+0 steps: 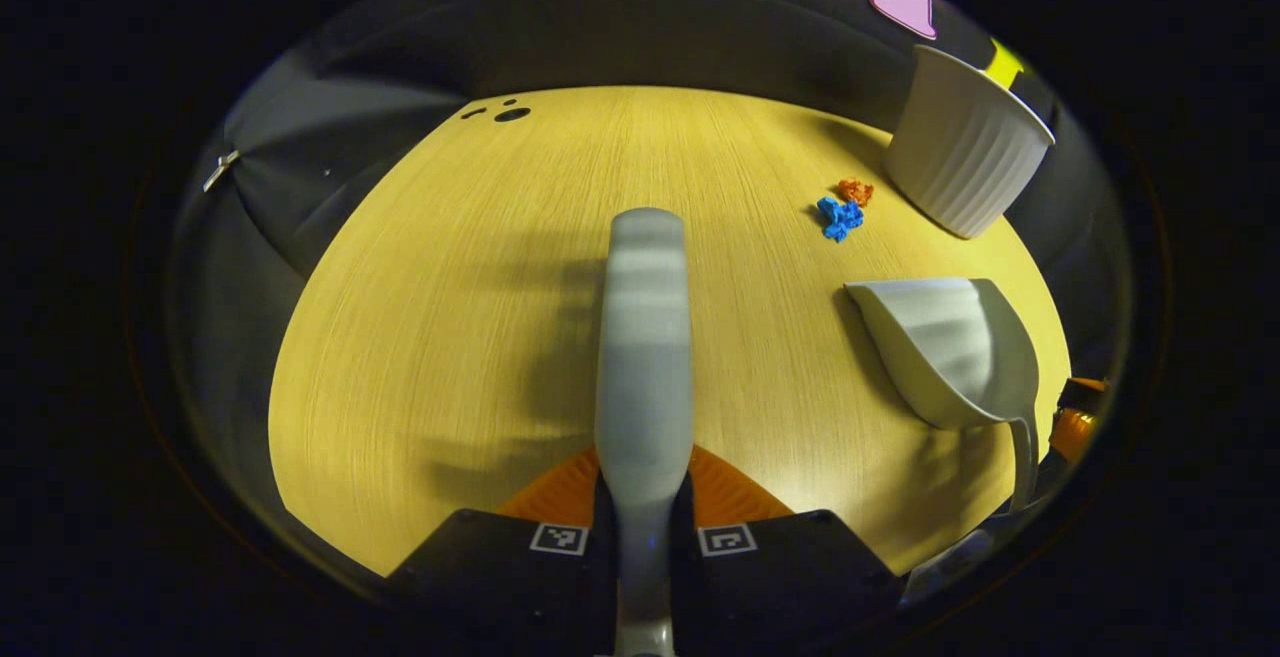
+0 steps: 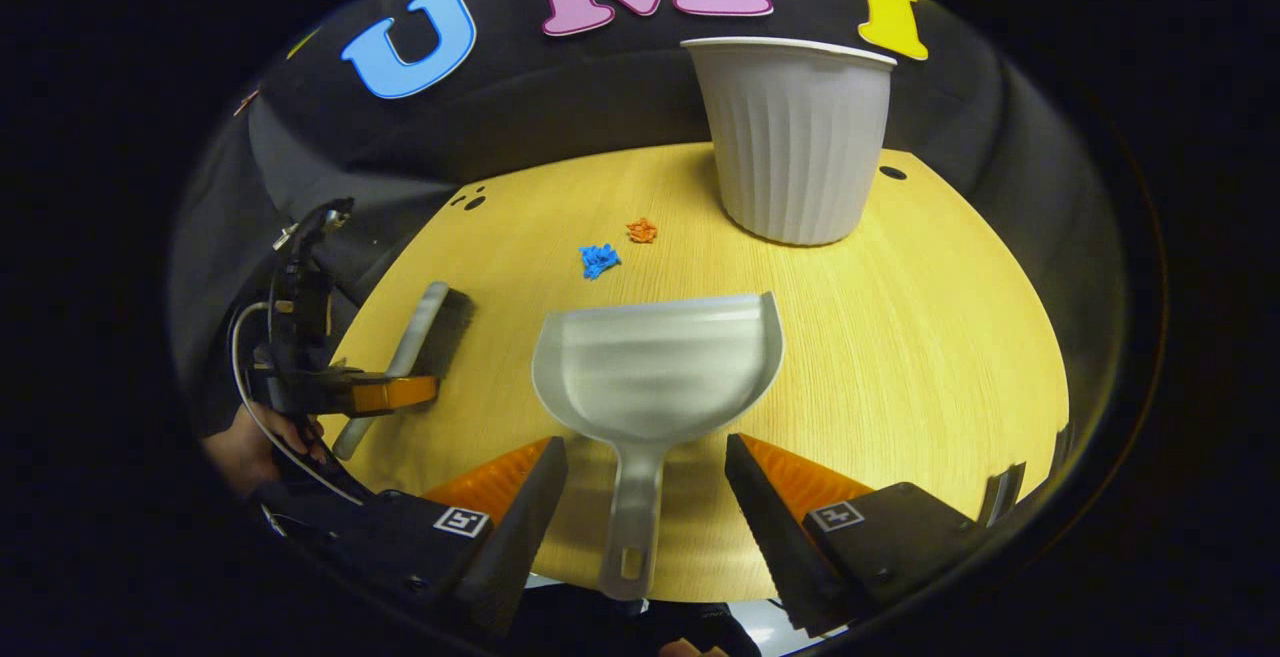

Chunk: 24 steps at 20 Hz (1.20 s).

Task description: Pick up the small broom and dustpan from the desktop, sweep the trash into the dustpan with the broom, and then empty the trash into the garbage bin.

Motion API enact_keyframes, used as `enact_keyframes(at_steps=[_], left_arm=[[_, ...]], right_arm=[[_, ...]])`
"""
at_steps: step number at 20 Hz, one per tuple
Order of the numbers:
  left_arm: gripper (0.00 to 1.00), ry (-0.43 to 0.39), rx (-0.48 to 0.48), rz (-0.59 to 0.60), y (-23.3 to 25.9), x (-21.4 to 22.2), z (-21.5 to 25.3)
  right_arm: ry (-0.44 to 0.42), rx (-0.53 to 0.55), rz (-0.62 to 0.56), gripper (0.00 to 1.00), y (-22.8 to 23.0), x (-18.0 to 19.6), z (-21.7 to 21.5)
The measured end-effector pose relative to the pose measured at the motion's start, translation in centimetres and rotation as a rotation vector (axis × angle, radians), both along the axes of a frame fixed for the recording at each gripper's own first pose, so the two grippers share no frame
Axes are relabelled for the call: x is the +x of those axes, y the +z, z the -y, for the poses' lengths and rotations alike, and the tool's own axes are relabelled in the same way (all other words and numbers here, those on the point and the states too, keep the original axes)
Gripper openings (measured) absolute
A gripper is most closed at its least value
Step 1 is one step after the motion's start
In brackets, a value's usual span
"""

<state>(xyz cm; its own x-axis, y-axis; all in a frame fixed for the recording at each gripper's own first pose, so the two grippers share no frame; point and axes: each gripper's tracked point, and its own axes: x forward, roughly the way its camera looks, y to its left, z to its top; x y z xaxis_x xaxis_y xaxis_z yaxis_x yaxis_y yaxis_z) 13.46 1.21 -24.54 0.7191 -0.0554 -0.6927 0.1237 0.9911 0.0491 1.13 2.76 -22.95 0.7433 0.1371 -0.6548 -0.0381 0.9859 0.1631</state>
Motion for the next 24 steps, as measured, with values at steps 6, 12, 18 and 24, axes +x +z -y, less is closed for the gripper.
enact_keyframes(at_steps=[6,12,18,24], left_arm=[[0.27,0.016,-0.023,0.075,3.4,-2.4,-1.2],[0.25,0.079,-0.12,0.083,5.4,-5.8,-0.9],[0.26,0.05,-0.067,0.105,6.6,-6.9,-0.1],[0.25,0.044,-0.073,0.119,7.3,-7.4,1.4]], right_arm=[[-0.044,-0.016,-0.103,0.99,-2.8,-0.1,0.1],[-0.038,-0.06,-0.218,0.99,-6.7,0.0,-0.8],[-0.038,-0.14,-0.256,0.99,-8.8,1.2,-0.2],[-0.044,-0.184,-0.255,0.75,-8.8,2.4,0.4]])
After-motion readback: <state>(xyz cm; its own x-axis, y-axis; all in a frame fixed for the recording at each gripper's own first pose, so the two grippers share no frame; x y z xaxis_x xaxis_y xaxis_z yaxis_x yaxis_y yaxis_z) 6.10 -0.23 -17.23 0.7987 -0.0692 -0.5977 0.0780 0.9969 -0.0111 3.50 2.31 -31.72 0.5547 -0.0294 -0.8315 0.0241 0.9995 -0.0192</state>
